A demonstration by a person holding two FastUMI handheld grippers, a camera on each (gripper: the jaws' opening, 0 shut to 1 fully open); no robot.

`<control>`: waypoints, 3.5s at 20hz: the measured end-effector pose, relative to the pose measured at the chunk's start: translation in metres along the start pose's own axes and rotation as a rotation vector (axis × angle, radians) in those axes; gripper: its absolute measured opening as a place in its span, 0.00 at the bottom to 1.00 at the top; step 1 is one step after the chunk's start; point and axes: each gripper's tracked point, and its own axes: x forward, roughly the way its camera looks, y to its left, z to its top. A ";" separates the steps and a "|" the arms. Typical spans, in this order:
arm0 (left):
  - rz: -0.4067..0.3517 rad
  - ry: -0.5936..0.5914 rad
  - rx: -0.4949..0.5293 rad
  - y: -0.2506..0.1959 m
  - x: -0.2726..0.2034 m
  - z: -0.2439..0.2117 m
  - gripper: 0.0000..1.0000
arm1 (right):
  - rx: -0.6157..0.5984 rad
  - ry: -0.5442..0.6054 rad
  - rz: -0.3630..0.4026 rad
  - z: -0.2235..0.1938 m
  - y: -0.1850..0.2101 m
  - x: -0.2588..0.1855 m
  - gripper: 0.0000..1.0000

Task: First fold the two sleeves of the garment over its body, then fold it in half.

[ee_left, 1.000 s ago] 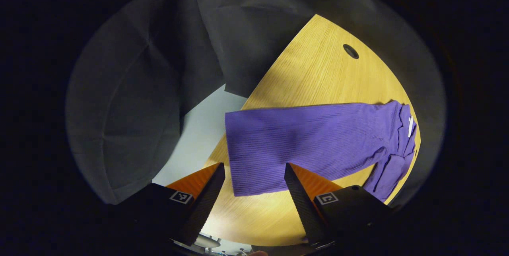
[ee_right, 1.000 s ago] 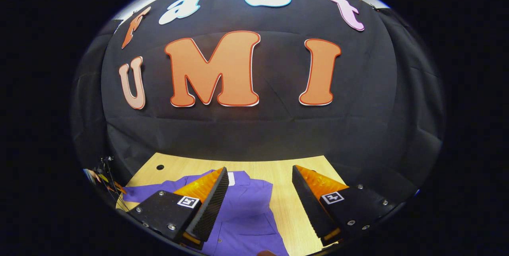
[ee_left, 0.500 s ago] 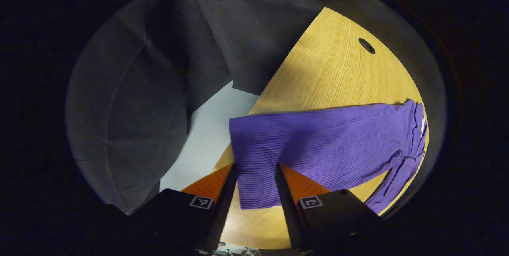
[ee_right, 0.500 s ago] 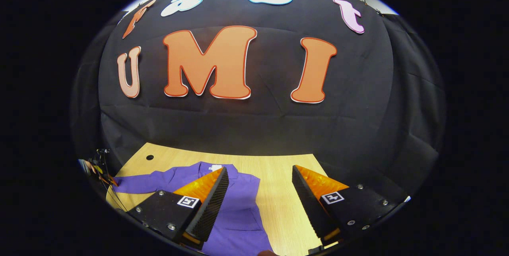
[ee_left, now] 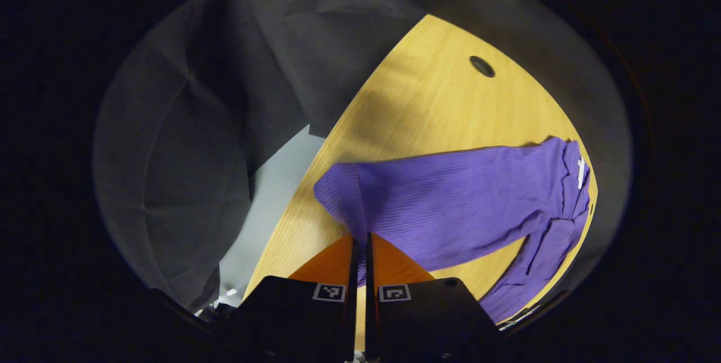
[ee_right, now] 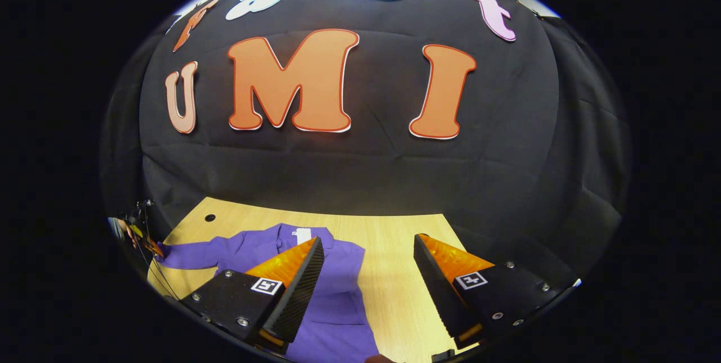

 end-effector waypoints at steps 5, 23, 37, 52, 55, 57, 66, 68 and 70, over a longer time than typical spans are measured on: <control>-0.090 -0.089 0.101 -0.068 -0.059 0.008 0.07 | -0.003 -0.009 0.008 0.001 -0.012 0.003 0.95; -0.286 -0.243 0.527 -0.350 -0.196 0.001 0.07 | 0.009 -0.015 0.011 -0.024 -0.082 0.007 0.96; -0.384 -0.212 0.813 -0.573 -0.191 -0.055 0.07 | 0.118 0.015 -0.013 -0.061 -0.145 0.011 0.95; -0.361 -0.275 0.679 -0.461 -0.175 -0.069 0.79 | 0.067 0.166 0.026 -0.111 -0.104 0.029 0.96; -0.282 -0.265 0.634 -0.397 -0.153 -0.088 0.79 | 0.052 0.232 0.040 -0.141 -0.088 0.025 0.96; -0.211 -0.263 0.612 -0.353 -0.134 -0.102 0.85 | 0.030 0.287 0.046 -0.164 -0.080 0.021 0.96; -0.079 -0.222 0.541 -0.240 -0.096 -0.188 0.90 | -0.060 0.560 0.115 -0.276 -0.039 -0.024 0.97; -0.074 -0.208 0.520 -0.230 -0.090 -0.200 0.90 | -0.070 0.603 0.130 -0.293 -0.032 -0.035 0.97; -0.070 -0.192 0.504 -0.219 -0.085 -0.215 0.90 | -0.071 0.649 0.144 -0.311 -0.025 -0.044 0.97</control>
